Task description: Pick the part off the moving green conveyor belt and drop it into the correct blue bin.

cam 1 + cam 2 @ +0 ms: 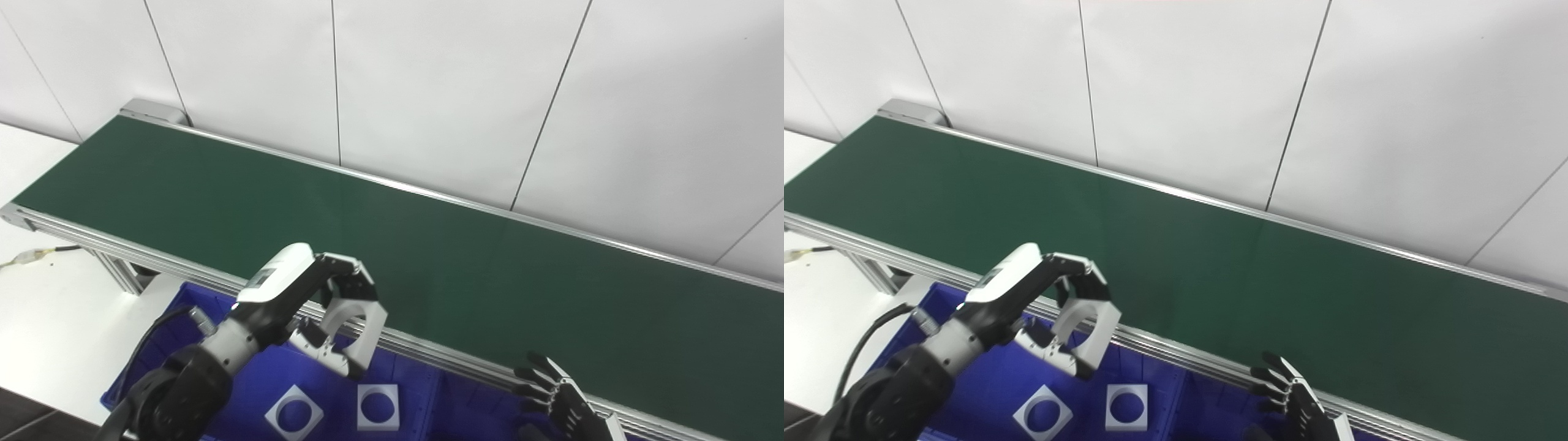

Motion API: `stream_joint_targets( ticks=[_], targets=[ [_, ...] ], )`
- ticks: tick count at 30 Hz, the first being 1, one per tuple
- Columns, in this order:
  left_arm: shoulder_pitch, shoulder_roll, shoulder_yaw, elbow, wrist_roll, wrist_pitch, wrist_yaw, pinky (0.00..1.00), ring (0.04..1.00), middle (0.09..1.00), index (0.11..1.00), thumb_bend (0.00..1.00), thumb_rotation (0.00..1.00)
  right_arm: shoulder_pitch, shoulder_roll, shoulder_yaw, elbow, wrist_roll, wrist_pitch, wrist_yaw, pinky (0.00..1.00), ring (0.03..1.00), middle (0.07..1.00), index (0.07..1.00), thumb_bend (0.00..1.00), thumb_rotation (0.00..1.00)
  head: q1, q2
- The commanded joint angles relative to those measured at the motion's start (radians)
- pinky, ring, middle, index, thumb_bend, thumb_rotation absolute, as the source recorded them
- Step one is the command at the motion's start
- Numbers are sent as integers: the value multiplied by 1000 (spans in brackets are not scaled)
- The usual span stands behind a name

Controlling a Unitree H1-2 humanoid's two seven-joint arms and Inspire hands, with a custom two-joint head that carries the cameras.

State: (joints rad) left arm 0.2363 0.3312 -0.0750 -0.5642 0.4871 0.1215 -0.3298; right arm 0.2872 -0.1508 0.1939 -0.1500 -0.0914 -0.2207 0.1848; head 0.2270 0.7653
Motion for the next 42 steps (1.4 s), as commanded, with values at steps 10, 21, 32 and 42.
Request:
stream_joint_targets(
  ticks=[10,21,32,42],
  targets=[
    [69,-27,58,7,-42,-31,80,312,395,486,513,501,0,-13,-18,-21,-50,42,17,9,637,718,787,866,726,635,24,51],
    [82,-95,67,168,-70,-110,198,343,418,503,500,502,0,-22,-43,-50,-48,95,25,14,652,728,801,869,705,622,50,74],
    [62,-135,55,432,-64,-196,299,310,399,485,516,501,0,-30,-58,-72,-57,119,39,11,654,732,798,877,725,653,98,140],
    [53,-134,31,490,-46,-158,307,340,407,474,515,502,0,-46,-63,-87,-73,119,56,13,634,710,785,868,733,660,118,176]
  ],
)
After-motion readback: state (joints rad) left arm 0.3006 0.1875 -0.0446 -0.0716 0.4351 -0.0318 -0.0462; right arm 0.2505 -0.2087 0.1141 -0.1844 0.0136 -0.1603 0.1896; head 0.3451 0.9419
